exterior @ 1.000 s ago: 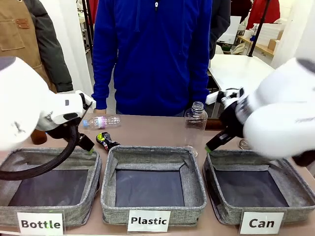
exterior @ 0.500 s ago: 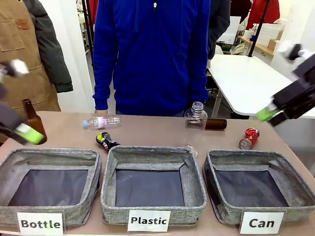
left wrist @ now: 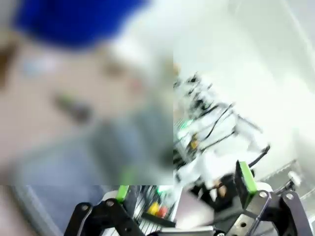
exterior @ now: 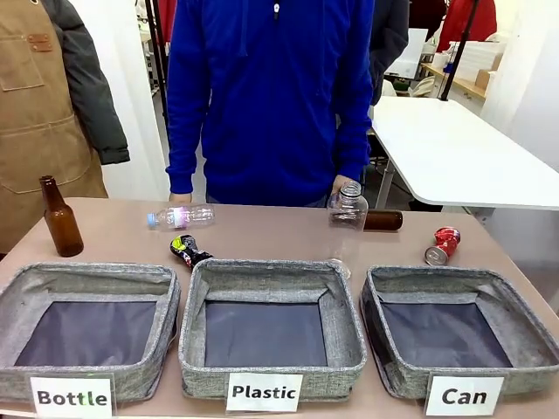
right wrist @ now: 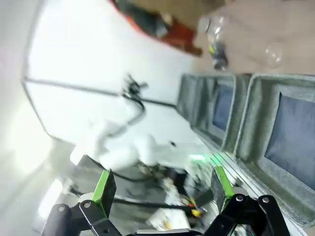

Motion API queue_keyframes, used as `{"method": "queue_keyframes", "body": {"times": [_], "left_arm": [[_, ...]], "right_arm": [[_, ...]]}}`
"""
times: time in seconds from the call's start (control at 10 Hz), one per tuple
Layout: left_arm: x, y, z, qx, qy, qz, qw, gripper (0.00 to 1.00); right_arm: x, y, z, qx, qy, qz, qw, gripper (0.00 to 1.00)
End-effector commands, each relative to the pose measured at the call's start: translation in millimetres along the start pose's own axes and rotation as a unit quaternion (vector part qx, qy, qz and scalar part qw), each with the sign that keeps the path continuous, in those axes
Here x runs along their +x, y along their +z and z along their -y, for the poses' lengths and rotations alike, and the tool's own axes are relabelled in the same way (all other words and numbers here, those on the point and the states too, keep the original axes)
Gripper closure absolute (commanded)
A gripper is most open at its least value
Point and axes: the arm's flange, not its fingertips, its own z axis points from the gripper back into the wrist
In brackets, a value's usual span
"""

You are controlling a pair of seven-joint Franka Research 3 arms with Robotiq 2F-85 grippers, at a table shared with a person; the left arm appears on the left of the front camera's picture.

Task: Sort the can waste into the basket.
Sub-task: Pick up the can waste from the table and place it in the right Fabric basket.

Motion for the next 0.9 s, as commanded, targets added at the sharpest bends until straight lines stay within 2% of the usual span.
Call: {"method": "queue_keyframes", "body": {"times": [0.0, 0.1, 0.8], "left_arm": [[-6.2, -82.8, -3.0, -0.03, -0.026, 0.022, 0.999, 0.0], [0.0, 0.0, 0.0, 0.0, 0.0, 0.0, 1.0, 0.0], [0.0, 0.0, 0.0, 0.0, 0.0, 0.0, 1.0, 0.0]], "right_arm": [[17.1, 11.1, 19.9, 0.032, -0.043, 0.082, 0.995, 0.0], [0.0, 0.0, 0.0, 0.0, 0.0, 0.0, 1.0, 0.0], [0.0, 0.0, 0.0, 0.0, 0.0, 0.0, 1.0, 0.0]]}}
